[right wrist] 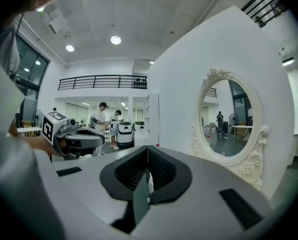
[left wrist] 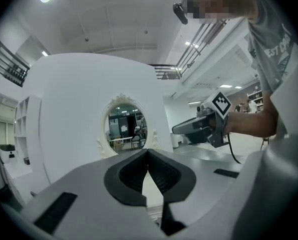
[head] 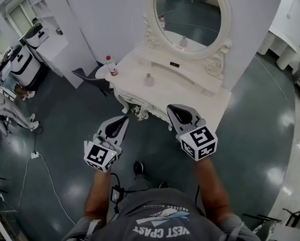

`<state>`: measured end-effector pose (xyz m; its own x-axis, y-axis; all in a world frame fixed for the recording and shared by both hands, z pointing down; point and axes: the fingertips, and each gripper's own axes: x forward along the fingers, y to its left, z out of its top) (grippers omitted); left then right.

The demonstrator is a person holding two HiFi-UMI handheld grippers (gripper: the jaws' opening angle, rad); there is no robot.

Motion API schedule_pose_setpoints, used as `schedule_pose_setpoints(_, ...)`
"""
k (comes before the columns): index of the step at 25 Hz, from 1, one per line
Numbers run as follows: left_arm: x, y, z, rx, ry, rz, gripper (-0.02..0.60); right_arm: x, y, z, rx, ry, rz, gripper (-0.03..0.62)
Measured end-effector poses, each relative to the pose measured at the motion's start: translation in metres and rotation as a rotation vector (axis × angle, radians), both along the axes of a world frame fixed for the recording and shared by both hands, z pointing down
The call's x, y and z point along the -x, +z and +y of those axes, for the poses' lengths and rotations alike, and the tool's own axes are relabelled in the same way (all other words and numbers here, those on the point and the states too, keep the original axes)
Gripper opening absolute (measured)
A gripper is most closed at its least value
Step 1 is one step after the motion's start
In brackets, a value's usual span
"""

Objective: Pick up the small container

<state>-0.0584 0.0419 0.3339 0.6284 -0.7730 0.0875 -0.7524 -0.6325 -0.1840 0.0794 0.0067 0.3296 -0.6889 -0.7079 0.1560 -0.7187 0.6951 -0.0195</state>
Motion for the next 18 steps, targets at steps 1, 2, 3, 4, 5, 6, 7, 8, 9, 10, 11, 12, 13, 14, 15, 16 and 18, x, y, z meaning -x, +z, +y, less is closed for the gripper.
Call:
schedule_pose_setpoints(1,-0.003,0.001,-0.006,0.002,0.015,0.004,0.015,-0.003,0.001,-0.002,0.002,0.014,0.004,0.026)
schedule_pose_setpoints(2,-0.006,0.002,-0.014,0.002,0.030,0.010,0.015,-0.007,0.002,-0.006,0.003,0.030,0.009,0.026)
schedule_pose_setpoints(3,-0.008,0.003,-0.022,0.002,0.046,0.017,0.015,-0.010,0.002,-0.011,0.003,0.047,0.015,0.026)
schedule_pose_setpoints(4,-0.011,0.005,-0.031,0.002,0.063,0.023,0.015,-0.013,0.003,-0.016,0.003,0.066,0.020,0.026)
schedule_pose_setpoints(5,-0.014,0.007,-0.040,0.004,0.082,0.028,0.015,-0.016,0.005,-0.021,0.004,0.085,0.025,0.026)
schedule_pose_setpoints(6,-0.016,0.009,-0.048,0.006,0.102,0.032,0.015,-0.018,0.006,-0.025,0.007,0.104,0.030,0.026)
schedule_pose_setpoints(7,-0.018,0.010,-0.057,0.008,0.121,0.034,0.015,-0.019,0.008,-0.029,0.013,0.122,0.034,0.026)
schedule_pose_setpoints(8,-0.019,0.010,-0.066,0.007,0.139,0.038,0.017,-0.020,0.009,-0.034,0.018,0.138,0.039,0.026)
schedule_pose_setpoints(9,-0.020,0.009,-0.076,0.005,0.155,0.043,0.015,-0.020,0.009,-0.040,0.022,0.154,0.045,0.026)
schedule_pose_setpoints(10,-0.020,0.008,-0.086,0.004,0.170,0.049,0.015,-0.020,0.010,-0.045,0.025,0.168,0.051,0.026)
schedule_pose_setpoints(11,-0.019,0.008,-0.096,0.004,0.184,0.056,0.015,-0.019,0.011,-0.051,0.028,0.182,0.056,0.026)
schedule_pose_setpoints(12,-0.019,0.008,-0.106,0.006,0.197,0.061,0.015,-0.018,0.011,-0.058,0.030,0.194,0.060,0.026)
schedule_pose_setpoints(13,-0.018,0.009,-0.115,0.008,0.210,0.064,0.015,-0.018,0.012,-0.066,0.033,0.207,0.063,0.026)
schedule_pose_setpoints(14,-0.017,0.010,-0.126,0.011,0.222,0.065,0.015,-0.017,0.012,-0.073,0.036,0.220,0.065,0.026)
schedule_pose_setpoints(15,-0.017,0.010,-0.136,0.013,0.234,0.064,0.015,-0.016,0.013,-0.081,0.038,0.232,0.066,0.026)
schedule_pose_setpoints(16,-0.016,0.011,-0.145,0.015,0.246,0.063,0.017,-0.015,0.014,-0.088,0.041,0.245,0.067,0.026)
schedule_pose_setpoints(18,-0.014,0.014,-0.163,0.022,0.267,0.063,0.015,-0.013,0.017,-0.101,0.049,0.268,0.067,0.026)
